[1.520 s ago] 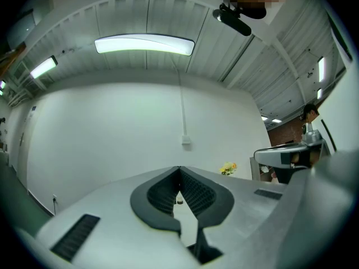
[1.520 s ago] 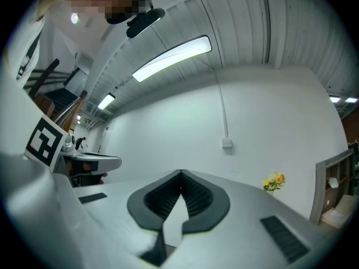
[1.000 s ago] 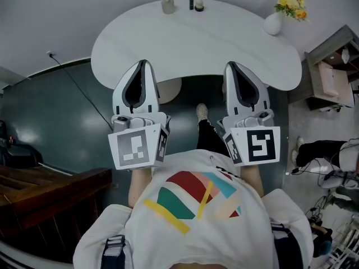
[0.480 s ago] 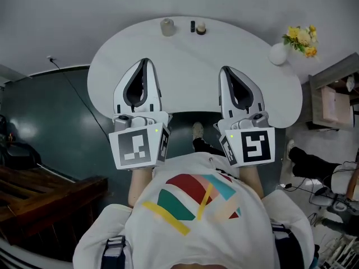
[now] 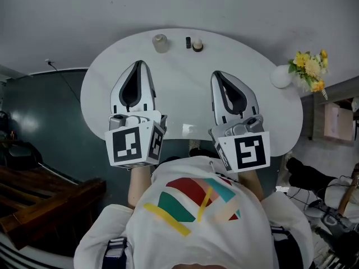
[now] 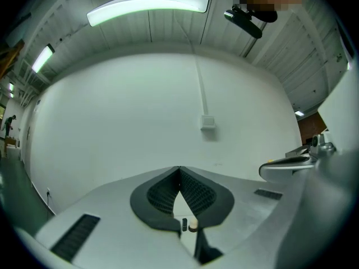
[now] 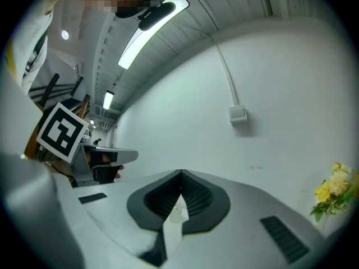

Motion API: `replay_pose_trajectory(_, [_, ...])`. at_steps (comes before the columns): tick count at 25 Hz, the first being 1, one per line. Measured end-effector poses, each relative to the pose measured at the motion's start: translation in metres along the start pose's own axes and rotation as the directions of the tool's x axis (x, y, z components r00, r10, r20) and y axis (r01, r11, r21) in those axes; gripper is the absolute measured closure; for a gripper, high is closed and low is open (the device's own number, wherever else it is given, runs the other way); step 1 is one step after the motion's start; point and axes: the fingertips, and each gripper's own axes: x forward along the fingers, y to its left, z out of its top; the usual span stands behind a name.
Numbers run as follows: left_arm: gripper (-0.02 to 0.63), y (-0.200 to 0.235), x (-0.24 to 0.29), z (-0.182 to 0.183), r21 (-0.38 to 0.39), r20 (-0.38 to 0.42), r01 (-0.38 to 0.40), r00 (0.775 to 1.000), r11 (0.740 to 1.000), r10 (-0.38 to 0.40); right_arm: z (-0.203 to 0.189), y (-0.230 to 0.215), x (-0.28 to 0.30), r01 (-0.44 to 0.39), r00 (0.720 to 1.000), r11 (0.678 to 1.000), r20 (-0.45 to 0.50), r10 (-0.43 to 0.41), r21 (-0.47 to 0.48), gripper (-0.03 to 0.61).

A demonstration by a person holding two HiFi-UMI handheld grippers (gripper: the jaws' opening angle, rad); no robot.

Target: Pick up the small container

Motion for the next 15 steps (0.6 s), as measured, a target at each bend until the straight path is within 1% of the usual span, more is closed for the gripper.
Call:
replay_pose_trajectory(3, [0.595, -0.001, 0.02, -0.007, 0.0, -0.028, -0.01, 1.0, 1.0, 0.01, -0.003, -0.012, 0.015, -0.021, 1.0, 1.0, -0.003, 0.021, 0.004, 0.566])
replay_pose_trajectory(6, [0.595, -0.003, 0.033, -0.006, 0.01, -0.03, -0.007, 1.0, 1.0, 0.008, -0.004, -0.02, 0.026, -0.023, 1.0, 1.0, 0.003, 0.023, 0.017, 0.566])
replay_pose_trajectory(10, [0.595, 0.003, 0.039, -0.006, 0.02, -0.028, -0.019, 0.999, 1.0, 0.019, -0.008, -0.017, 0.037, -0.028, 1.0, 0.999, -0.006, 0.029, 0.03, 0.566])
replay_pose_trajectory(13, [0.595, 0.008, 0.043, -0.009, 0.067, -0.024, -0.037, 0.999, 0.997, 0.039, -0.01, -0.014, 0.042, -0.037, 0.999, 0.999, -0.018, 0.037, 0.017, 0.566])
replay_pose_trajectory(15, [0.595, 0.007, 0.047, -0.008, 0.09, -0.004, -0.027, 1.0, 0.996, 0.028, -0.009, -0.012, 0.047, -0.03, 0.999, 1.0, -0.017, 0.03, 0.001, 0.566])
